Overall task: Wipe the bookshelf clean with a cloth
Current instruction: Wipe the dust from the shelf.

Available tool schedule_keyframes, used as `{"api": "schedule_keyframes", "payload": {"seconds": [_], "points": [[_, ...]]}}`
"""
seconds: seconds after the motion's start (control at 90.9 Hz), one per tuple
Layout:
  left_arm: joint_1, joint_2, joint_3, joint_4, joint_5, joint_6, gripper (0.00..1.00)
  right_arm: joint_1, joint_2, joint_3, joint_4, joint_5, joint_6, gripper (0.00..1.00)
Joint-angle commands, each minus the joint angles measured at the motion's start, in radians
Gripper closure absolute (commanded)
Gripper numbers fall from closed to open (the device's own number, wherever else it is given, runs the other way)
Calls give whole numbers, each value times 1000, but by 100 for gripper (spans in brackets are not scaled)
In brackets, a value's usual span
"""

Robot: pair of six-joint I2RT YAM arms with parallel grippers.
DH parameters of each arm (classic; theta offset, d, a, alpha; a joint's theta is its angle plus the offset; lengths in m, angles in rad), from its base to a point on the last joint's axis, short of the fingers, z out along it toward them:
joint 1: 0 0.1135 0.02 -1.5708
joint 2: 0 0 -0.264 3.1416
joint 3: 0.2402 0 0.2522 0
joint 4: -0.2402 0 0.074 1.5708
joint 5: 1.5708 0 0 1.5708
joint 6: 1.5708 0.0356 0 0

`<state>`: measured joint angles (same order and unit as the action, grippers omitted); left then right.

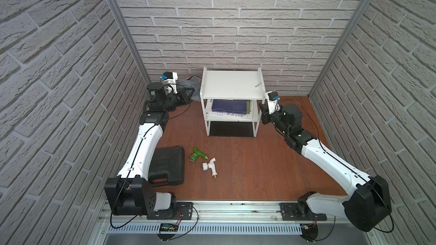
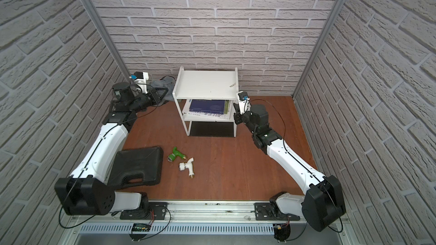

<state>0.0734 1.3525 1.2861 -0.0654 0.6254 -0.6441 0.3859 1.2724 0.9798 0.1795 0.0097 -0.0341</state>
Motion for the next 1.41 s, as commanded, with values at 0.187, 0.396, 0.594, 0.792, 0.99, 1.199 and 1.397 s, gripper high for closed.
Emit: {"api": "schedule_keyframes", "payload": {"seconds": [0.187, 0.396, 0.594, 0.792, 0.99, 1.199, 1.397], "points": [[-11, 179, 200, 109, 56, -35, 100, 15, 22, 11, 57, -57, -51, 97], [-43, 49, 61, 147, 110, -64, 100, 14, 25, 3, 79, -72, -25, 97], [-73, -67, -73, 150, 88, -43, 100, 11, 41, 15, 72, -87, -11, 97], [-29, 113, 163, -29, -62, 147, 100, 11, 63, 37, 62, -110, -15, 97], [-63, 334, 522, -42, -132, 250, 100, 11, 69, 47, 41, -131, -27, 97], [-126, 547, 794, -185, -120, 308, 100, 11, 71, 53, 19, -140, -21, 97], [-159, 492, 704, -244, -137, 352, 100, 11, 65, 57, 11, -119, 0, 97]]}}
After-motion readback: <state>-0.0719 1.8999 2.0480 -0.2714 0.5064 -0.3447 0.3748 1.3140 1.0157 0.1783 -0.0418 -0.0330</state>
